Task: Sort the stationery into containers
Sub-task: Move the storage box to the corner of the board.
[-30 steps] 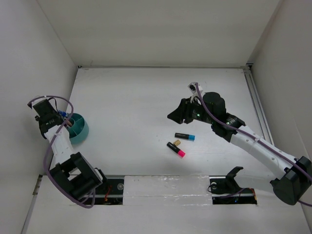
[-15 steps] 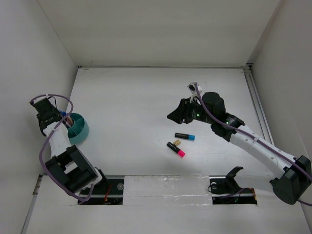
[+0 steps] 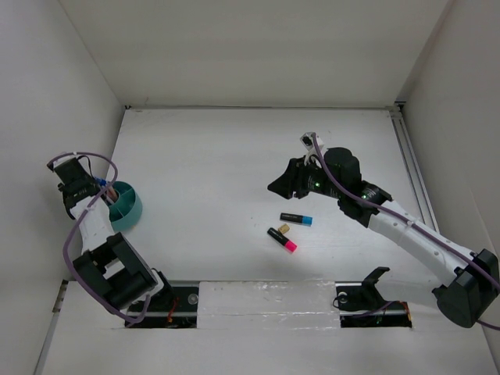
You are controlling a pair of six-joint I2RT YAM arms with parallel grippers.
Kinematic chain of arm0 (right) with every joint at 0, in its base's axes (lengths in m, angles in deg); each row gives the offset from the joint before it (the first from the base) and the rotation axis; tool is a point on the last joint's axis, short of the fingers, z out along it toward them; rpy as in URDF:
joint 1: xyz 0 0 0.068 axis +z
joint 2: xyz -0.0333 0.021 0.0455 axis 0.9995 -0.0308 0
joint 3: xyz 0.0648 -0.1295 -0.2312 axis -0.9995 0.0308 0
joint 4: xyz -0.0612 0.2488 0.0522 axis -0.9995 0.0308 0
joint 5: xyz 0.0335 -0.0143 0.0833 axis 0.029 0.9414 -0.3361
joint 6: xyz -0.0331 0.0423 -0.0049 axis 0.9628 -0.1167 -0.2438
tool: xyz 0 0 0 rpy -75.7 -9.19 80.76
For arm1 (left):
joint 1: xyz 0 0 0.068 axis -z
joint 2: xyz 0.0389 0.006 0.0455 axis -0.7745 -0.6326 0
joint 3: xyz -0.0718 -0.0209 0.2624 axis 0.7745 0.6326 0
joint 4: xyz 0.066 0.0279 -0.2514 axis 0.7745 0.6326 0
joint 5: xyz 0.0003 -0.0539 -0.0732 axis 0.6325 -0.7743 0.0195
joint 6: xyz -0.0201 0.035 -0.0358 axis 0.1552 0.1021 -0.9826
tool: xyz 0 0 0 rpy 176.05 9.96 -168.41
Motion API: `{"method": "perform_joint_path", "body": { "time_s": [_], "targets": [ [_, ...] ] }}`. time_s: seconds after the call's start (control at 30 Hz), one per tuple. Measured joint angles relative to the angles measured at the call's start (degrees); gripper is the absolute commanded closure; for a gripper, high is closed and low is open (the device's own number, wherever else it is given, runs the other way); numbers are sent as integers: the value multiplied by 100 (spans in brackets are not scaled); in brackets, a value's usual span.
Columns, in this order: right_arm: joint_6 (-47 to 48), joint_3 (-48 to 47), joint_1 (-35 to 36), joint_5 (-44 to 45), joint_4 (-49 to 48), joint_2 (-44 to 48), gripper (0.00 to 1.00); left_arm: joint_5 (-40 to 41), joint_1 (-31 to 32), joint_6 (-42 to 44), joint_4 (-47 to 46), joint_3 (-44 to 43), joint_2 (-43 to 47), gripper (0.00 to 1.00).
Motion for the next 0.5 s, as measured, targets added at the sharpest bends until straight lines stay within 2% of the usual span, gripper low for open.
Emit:
{"method": "perform_joint_path", "body": {
  "time_s": [0.5],
  "targets": [
    [52, 0, 0, -2, 0, 9, 49, -7, 2, 70, -205, 431, 256, 100]
  ]
}}
